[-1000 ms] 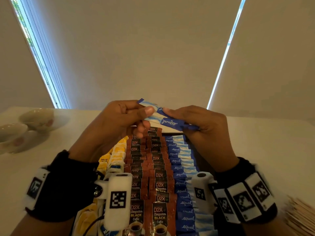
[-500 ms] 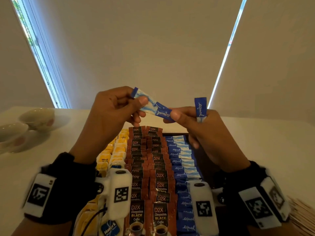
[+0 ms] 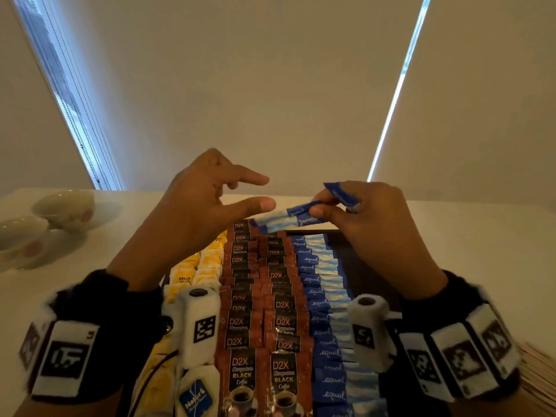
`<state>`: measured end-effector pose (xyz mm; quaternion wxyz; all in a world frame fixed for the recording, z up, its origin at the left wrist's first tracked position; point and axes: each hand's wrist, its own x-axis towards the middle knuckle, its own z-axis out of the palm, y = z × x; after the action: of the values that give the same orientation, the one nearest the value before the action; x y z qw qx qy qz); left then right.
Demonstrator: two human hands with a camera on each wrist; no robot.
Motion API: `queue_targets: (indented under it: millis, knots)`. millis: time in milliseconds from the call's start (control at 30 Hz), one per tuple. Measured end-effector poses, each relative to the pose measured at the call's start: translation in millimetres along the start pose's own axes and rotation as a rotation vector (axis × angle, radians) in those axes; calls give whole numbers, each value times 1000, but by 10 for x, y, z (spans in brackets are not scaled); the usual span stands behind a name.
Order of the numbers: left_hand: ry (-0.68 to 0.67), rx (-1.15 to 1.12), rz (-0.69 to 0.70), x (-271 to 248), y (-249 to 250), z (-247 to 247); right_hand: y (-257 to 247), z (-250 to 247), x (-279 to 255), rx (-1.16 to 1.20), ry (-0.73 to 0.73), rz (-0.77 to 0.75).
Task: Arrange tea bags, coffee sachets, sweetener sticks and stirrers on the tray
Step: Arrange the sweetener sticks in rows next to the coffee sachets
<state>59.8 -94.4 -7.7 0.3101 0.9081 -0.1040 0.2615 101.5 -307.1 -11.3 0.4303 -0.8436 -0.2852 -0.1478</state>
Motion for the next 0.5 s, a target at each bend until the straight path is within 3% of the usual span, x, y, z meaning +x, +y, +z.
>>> queue_targets:
  millis: [100, 200, 267, 367, 500]
  knots:
    - [-141, 2, 58, -23, 101, 35, -16, -54, 15, -209, -156, -136]
    - [-340, 2, 20, -53, 201, 190, -49, 27, -3, -337, -157, -353]
    - [-395, 36, 18, -67, 216, 274, -52, 88, -17, -375, -151, -402]
    - [-348, 29, 52, -63, 142, 291, -20, 136, -8, -171, -128, -312]
    - [-211, -257, 0, -53, 126, 259, -65, 168, -37, 332, 4, -54]
